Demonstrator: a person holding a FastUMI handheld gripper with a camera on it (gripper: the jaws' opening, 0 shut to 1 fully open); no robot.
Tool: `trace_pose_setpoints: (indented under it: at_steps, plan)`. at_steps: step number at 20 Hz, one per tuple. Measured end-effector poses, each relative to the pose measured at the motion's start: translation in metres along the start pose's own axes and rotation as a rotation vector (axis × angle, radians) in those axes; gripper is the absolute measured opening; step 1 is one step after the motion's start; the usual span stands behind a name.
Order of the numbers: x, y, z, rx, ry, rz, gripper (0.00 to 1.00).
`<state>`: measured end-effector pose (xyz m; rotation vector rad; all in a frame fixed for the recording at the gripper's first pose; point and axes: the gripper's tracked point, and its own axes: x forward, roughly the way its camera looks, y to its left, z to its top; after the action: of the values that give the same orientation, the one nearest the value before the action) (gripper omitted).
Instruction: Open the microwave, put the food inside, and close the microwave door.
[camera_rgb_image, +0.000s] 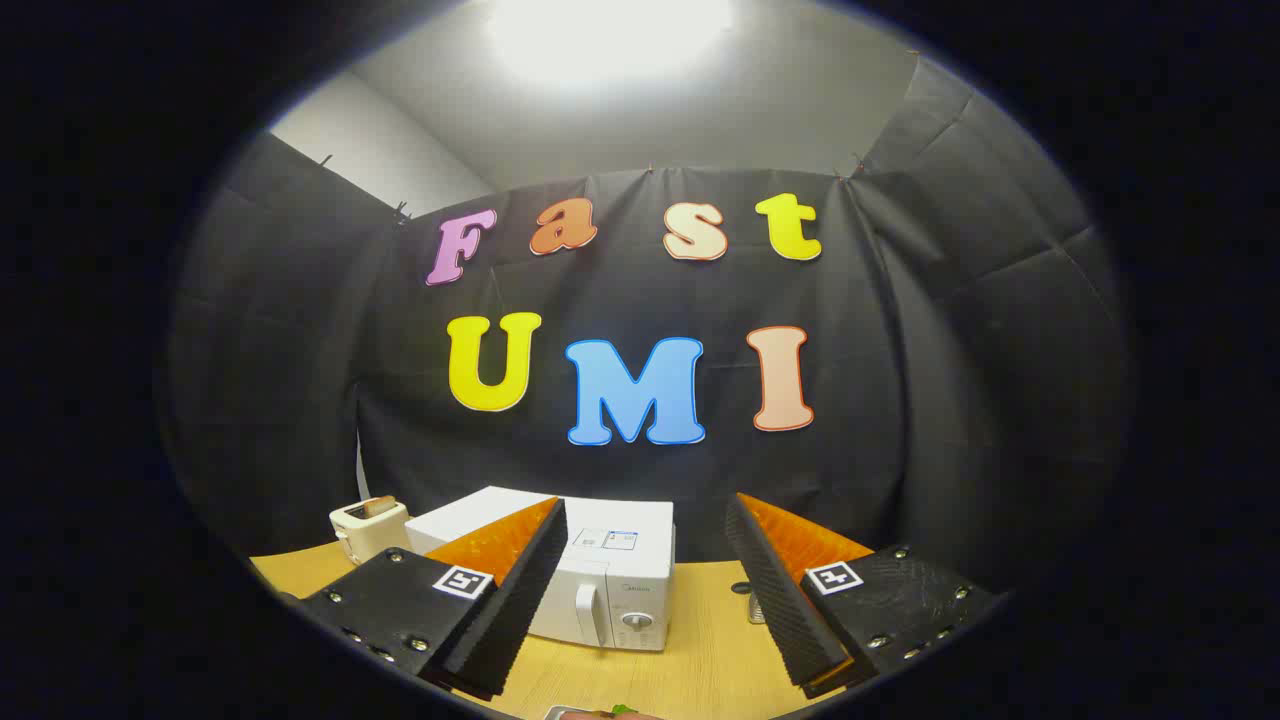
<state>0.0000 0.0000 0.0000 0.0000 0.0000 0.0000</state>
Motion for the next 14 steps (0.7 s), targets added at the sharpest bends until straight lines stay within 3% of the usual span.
trace_pose_setpoints:
  at_steps: [14]
  plan:
    - [0.016,0.005,-0.025,0.011,0.035,0.013,0.98]
